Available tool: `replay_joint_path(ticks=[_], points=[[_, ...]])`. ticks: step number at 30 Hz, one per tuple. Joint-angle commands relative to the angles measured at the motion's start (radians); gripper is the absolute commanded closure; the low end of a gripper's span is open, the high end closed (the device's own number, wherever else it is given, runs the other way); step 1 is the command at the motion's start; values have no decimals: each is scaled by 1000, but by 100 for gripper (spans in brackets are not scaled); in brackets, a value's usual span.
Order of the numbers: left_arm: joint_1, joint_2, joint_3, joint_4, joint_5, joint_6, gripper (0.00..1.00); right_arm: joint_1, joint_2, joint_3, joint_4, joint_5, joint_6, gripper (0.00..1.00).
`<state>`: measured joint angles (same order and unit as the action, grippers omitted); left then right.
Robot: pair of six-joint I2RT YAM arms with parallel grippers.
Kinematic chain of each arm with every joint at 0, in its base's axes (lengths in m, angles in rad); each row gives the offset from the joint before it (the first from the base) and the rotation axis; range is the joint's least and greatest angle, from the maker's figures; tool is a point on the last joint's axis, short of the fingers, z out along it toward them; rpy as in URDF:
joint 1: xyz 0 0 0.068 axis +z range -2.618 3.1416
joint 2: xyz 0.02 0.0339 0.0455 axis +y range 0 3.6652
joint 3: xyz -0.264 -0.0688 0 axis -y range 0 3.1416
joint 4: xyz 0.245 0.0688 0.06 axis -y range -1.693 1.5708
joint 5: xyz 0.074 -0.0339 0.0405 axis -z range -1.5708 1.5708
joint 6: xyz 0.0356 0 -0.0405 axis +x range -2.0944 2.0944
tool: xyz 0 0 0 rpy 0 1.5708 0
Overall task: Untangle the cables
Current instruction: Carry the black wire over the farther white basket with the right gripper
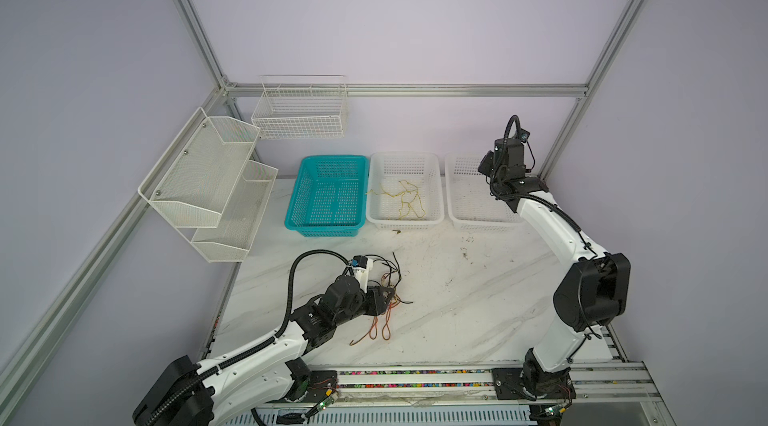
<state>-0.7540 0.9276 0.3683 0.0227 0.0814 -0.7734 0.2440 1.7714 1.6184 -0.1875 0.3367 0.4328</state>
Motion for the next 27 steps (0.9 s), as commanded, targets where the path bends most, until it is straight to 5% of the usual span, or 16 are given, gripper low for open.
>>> replay_joint_path(ticks=[1,13,27], points=[[-3,-33,-1,-22,-18,11,51,1,-11,-25,74,-44,17,100],[-3,-65,-17,-45,-43,9,48,40,57,-77,131,-261,43,100],[-2,-88,-40,-51,-91,26,44,79,-71,-47,119,-241,37,100]])
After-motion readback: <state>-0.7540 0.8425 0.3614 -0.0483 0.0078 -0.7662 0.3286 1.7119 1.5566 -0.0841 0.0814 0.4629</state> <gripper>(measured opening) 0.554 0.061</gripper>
